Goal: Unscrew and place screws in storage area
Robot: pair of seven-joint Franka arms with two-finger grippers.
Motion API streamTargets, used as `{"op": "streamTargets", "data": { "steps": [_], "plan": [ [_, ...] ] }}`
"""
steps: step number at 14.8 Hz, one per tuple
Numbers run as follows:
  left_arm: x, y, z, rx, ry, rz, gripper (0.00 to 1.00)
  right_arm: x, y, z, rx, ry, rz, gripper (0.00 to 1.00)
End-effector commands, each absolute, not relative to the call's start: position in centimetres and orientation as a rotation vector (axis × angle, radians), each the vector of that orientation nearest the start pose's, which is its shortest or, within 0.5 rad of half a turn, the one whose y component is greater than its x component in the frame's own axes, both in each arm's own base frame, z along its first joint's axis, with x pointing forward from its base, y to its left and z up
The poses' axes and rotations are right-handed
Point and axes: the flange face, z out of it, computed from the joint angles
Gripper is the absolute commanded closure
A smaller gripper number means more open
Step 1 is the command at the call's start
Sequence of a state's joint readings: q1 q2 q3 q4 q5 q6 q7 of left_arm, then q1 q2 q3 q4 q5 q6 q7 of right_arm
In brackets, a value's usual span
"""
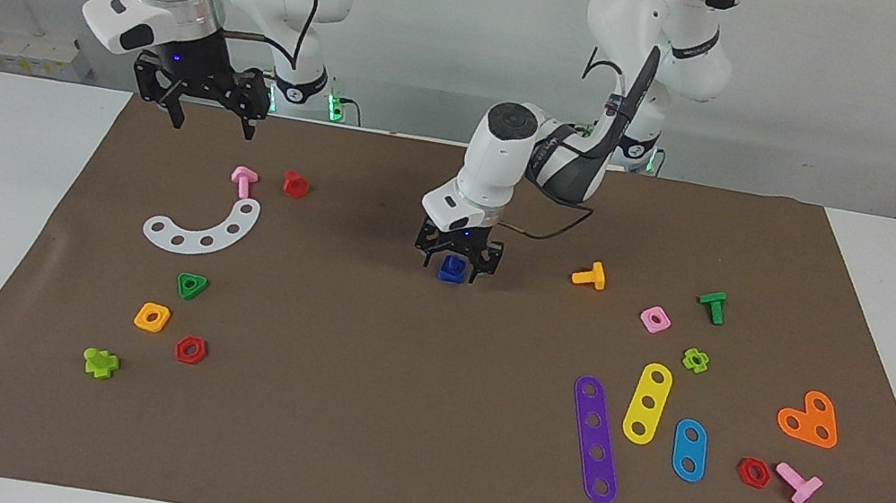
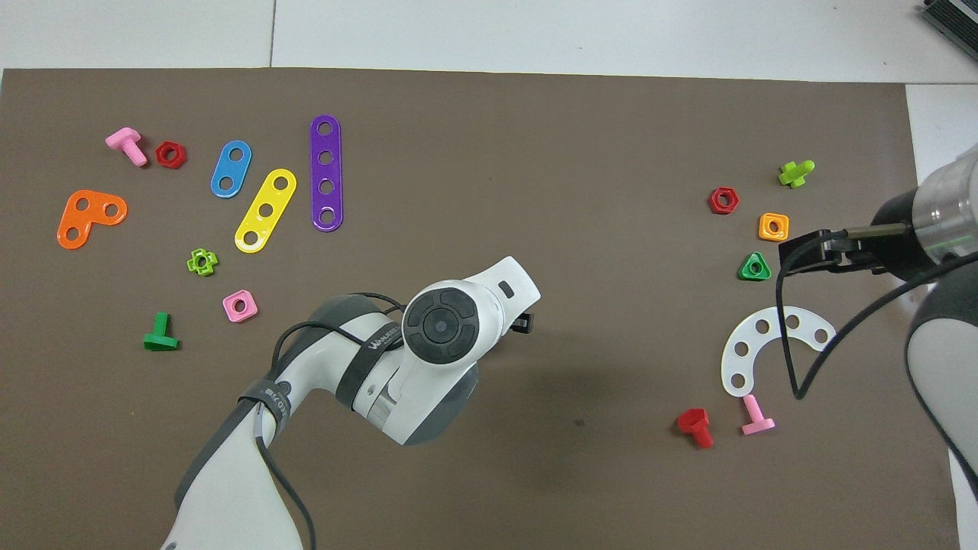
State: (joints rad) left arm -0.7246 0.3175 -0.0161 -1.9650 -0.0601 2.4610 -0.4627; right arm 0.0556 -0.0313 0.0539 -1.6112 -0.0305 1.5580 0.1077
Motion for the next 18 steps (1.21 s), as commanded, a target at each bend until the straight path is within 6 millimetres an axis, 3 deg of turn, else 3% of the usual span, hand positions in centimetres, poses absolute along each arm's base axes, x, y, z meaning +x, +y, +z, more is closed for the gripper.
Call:
{"op": "streamTargets", "data": {
  "steps": [1, 5, 8, 11, 16, 18],
  "plan": [
    [46.5, -41.6, 33.0, -3.219, 0.485, -0.221, 0.08, 53.4, 5.3, 62.3, -3.177, 0.017, 0.011, 0.0],
    [45.4, -41.3, 31.6, -3.193, 0.538, -0.179, 0.12, 53.4, 5.3, 62.3, -3.178, 0.017, 0.011, 0.0],
    [45.3, -41.3, 31.5, -3.191, 0.543, -0.174, 0.16, 53.4, 5.2, 62.3, -3.178, 0.022, 0.011, 0.0],
    [45.3, -41.3, 31.4, -3.182, 0.574, -0.169, 0.27, 53.4, 5.2, 62.3, -3.178, 0.022, 0.011, 0.0],
    [44.9, -41.2, 31.0, -3.176, 0.582, -0.154, 0.27, 53.4, 4.7, 62.3, -3.178, 0.032, 0.019, 0.0],
    [44.6, -41.5, 31.1, -3.175, 0.595, -0.156, 0.32, 53.4, 4.6, 62.3, -3.176, 0.039, 0.016, 0.0]
  ]
}}
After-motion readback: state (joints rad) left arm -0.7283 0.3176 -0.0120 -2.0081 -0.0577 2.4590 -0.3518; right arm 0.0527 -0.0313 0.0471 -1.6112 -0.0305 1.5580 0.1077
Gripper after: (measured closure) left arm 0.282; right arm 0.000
